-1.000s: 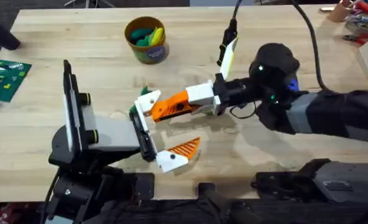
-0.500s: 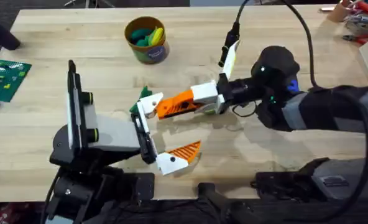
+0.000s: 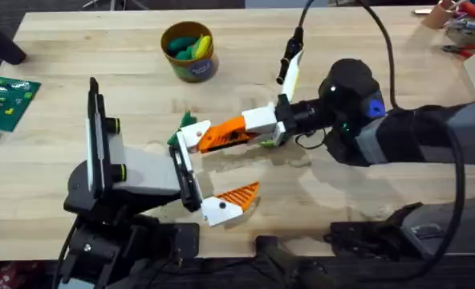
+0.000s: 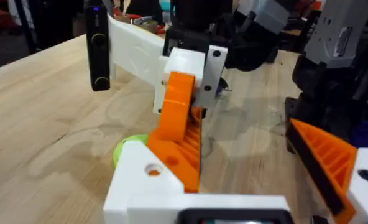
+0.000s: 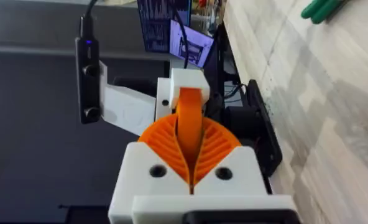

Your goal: Pick up the gripper from the table and insert it into the empty holder that is missing its gripper. Then pick up a screw, insert it into the mounting hole, and use the screwdriver to tighten it. Finally, clean up the table by picking up the vegetable and placing it into the bucket.

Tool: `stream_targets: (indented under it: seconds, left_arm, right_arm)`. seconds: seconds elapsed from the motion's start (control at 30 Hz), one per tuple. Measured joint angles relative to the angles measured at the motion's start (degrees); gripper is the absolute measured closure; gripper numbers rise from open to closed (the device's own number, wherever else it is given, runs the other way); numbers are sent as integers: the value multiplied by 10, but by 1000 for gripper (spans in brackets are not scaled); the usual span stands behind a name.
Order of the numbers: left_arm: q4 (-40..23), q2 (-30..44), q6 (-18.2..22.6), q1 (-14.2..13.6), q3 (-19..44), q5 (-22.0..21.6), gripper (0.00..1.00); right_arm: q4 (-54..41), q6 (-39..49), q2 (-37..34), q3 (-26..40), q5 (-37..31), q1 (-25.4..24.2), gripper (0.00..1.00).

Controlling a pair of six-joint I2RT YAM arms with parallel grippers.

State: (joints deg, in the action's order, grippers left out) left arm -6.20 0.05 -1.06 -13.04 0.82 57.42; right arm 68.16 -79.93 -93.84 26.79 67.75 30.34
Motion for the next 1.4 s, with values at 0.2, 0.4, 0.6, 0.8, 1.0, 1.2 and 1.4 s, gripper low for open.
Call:
stream_targets:
  seconds: [0.2, 0.4, 0.6, 0.8, 1.0, 1.2, 1.4]
  left_arm:
    - [0, 0, 0, 0, 0, 3, 13]
    - [0, 0, 0, 0, 0, 0, 13]
    - [0, 0, 0, 0, 0, -2, 13]
    - [0, 0, 2, 0, 0, -4, 13]
    - [1, 0, 2, 0, 0, -6, 13]
    - [1, 0, 2, 0, 0, -7, 15]
    - [2, 0, 7, 0, 0, -12, 14]
  right_arm:
    - [0, 9, 0, 2, 0, 10, 986]
    - [1, 11, -15, 14, 3, 11, 986]
    - [0, 10, -33, 36, 11, 13, 984]
    - [-3, 6, -33, 39, 11, 14, 985]
    - [-3, 6, -33, 39, 8, 14, 986]
    - [-4, 6, -33, 42, -4, 21, 985]
    - [-6, 7, -35, 49, -7, 22, 984]
